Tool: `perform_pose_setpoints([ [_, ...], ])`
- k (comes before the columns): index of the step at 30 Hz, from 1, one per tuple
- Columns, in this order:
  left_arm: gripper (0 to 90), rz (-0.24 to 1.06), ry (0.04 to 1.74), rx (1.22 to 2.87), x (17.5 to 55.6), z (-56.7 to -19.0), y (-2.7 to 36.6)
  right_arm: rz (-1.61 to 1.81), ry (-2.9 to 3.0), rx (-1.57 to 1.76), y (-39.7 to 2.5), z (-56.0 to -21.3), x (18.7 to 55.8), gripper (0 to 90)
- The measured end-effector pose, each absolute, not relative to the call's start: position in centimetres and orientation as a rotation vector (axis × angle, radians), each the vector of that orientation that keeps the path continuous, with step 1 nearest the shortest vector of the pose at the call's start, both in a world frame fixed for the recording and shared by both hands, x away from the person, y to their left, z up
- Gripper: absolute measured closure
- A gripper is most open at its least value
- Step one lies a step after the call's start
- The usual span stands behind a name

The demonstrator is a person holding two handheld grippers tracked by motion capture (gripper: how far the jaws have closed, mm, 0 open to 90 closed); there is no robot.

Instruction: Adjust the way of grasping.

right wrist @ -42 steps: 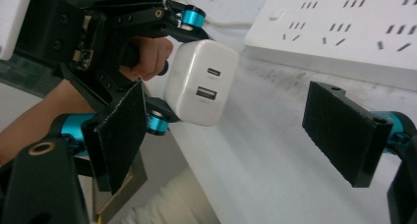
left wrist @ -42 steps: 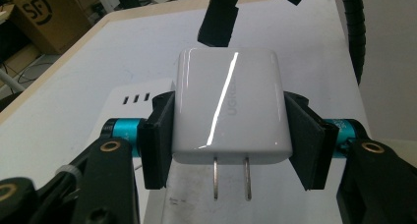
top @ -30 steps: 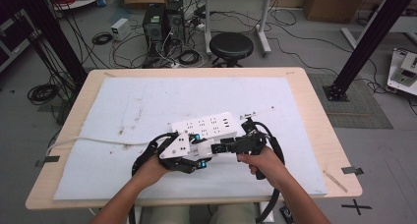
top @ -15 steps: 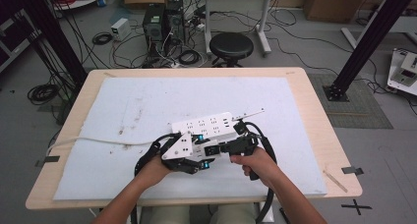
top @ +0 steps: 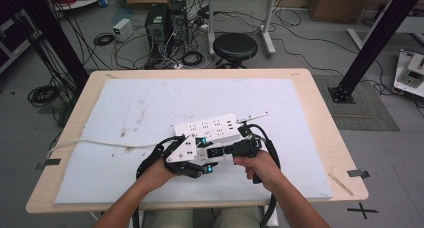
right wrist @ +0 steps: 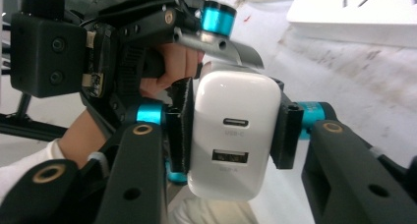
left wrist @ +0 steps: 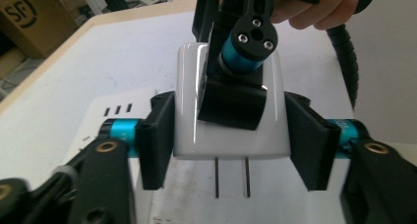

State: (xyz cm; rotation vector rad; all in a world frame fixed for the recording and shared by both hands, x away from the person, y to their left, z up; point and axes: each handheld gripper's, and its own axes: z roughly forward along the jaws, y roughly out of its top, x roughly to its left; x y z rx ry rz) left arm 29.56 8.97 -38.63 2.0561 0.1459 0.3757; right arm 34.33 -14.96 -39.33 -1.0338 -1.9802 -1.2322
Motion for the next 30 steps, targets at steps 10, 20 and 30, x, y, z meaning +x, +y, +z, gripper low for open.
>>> perform_pose_setpoints([
  [10, 23.6, 0.396, 0.333, 2.028, 29.4, -39.4, 12.3, -1.423, -2.102, -1.144, -18.2, -38.6, 34.2, 63.0],
  [20, 23.6, 0.497, 0.545, 1.933, 29.6, -38.8, 15.9, -1.481, -2.292, -1.189, -20.0, -38.3, 33.6, 63.1],
  [30, 23.6, 0.552, 0.709, 1.838, 29.9, -39.2, 18.0, -1.462, -2.529, -1.224, -22.1, -37.9, 32.5, 63.0],
])
